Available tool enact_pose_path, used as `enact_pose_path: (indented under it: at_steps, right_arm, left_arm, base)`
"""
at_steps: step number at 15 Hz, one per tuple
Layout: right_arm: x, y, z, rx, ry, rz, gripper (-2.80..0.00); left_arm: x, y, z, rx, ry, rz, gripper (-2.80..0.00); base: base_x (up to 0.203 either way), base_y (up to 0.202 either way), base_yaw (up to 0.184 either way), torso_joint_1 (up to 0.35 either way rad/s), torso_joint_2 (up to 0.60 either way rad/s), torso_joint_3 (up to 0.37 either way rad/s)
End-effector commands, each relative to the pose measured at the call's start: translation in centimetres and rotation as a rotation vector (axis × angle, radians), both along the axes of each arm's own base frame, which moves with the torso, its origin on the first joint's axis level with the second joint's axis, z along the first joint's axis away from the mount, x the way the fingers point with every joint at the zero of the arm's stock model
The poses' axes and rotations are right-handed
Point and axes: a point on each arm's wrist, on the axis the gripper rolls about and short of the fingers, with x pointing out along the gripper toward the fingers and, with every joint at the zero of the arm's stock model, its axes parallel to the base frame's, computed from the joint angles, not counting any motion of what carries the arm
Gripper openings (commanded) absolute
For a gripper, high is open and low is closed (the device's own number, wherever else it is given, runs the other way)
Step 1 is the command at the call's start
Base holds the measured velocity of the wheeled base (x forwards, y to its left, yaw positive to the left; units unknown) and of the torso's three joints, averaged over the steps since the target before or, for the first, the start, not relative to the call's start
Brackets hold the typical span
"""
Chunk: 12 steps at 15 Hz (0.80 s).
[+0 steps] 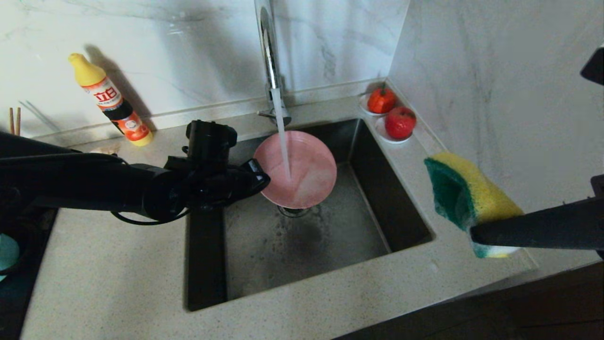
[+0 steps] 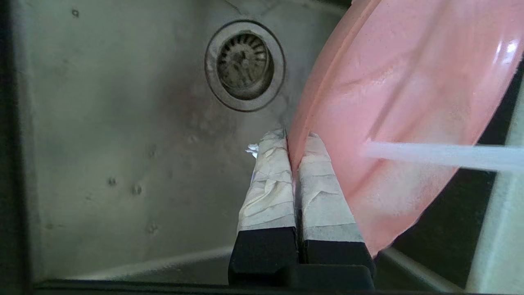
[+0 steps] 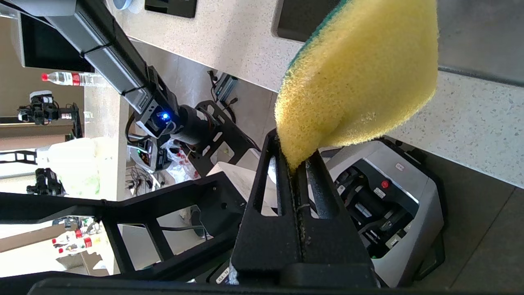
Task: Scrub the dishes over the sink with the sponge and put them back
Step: Rinse the plate
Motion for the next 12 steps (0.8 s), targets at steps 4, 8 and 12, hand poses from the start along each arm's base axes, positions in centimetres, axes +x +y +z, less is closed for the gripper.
enact_pose_path:
  at_steps: [4,8,12]
  right_arm:
    - [0.1,0.1,-0.2,-0.008,0.011,0.001,-2.80]
    - [0.1,0.0,-0.2,-0.007,0.010,-0.001,-2.80]
    - [0.0,0.0,-0.6,-0.015,0.025,-0.005,-2.80]
  left_arm:
    - [-1.6,0.2,-0.2,-0.011,0.102,-0.083,-2.80]
    - [-3.6,1.1,0.5,0.025,0.185,-0.094,-2.80]
    - [-5.5,2.6,1.3,0.165,0.200,-0.064,-2.80]
  base:
    - [0.000,0.000,0.000,0.000,0.00,0.000]
    - [0.000,0.000,0.000,0.000,0.00,0.000]
    - [0.000,0.000,0.000,0.000,0.00,0.000]
